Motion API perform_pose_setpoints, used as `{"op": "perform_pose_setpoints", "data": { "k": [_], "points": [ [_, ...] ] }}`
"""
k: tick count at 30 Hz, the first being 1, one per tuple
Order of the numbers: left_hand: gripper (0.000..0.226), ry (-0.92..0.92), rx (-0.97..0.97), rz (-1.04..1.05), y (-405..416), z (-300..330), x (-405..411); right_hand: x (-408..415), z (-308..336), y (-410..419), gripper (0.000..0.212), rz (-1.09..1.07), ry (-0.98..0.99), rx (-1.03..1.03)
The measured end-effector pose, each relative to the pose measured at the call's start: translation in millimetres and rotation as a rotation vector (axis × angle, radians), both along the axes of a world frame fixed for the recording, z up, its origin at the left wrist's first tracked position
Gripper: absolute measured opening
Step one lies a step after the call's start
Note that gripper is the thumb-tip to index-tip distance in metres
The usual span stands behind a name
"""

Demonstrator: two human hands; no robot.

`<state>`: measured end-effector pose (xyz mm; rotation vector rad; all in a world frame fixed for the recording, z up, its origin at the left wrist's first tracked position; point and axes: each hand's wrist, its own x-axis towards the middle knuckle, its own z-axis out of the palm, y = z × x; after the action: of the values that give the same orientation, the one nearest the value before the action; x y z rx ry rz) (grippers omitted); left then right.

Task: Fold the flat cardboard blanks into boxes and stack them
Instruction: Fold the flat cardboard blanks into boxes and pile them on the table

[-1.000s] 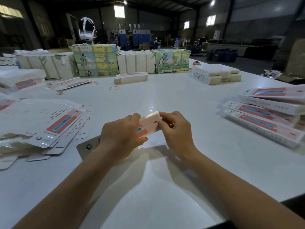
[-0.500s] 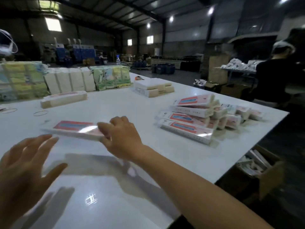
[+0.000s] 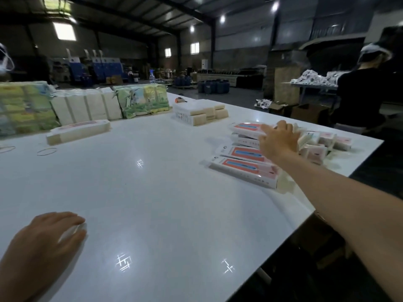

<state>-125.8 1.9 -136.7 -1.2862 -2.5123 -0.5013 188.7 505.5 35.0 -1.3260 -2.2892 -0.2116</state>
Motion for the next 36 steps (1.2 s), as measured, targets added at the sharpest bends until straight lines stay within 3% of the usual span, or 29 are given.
{"op": "perform_pose_setpoints", "data": {
  "k": [3,6,8,10,13,16,22,25,28,30,33,36],
  "points": [
    [0.03,-0.058,0.058,0.063,18,49,53,-15,16,-24,0.045,0.064,0.073,-0.009],
    [0.024,-0.082,0.115,0.08,36,83,105,-46,28,-84,0.044,0.333,0.193,0.044],
    [0.006,-0.122,0.116,0.114,41,97,123,-69,26,-138,0.037,0.57,0.246,0.008],
    [0.008,-0.125,0.13,0.148,41,102,132,-89,14,-193,0.031,0.781,0.224,-0.133],
    [0.009,-0.151,0.134,0.164,40,103,138,-111,-22,-254,0.031,0.928,0.035,-0.31],
    [0.014,-0.174,0.155,0.164,38,101,136,-117,-56,-282,0.031,0.959,-0.132,-0.284],
    [0.017,-0.294,0.139,0.211,37,108,130,-118,-74,-283,0.032,0.979,-0.094,-0.205],
    [0.031,-0.323,0.165,0.422,15,132,92,-119,-75,-283,0.032,0.99,-0.079,-0.199],
    [0.055,-0.182,-0.036,0.863,-35,158,45,-121,-75,-284,0.03,0.987,-0.053,-0.193],
    [0.079,-0.213,-0.163,1.097,-73,160,26,-122,-75,-285,0.029,0.987,-0.044,-0.195],
    [0.102,-0.28,-0.253,1.191,-106,154,9,-123,-75,-285,0.029,0.982,-0.051,-0.178],
    [0.101,-0.305,-0.157,1.2,-110,157,1,-124,-75,-285,0.028,0.983,-0.034,-0.187]
  ]
}}
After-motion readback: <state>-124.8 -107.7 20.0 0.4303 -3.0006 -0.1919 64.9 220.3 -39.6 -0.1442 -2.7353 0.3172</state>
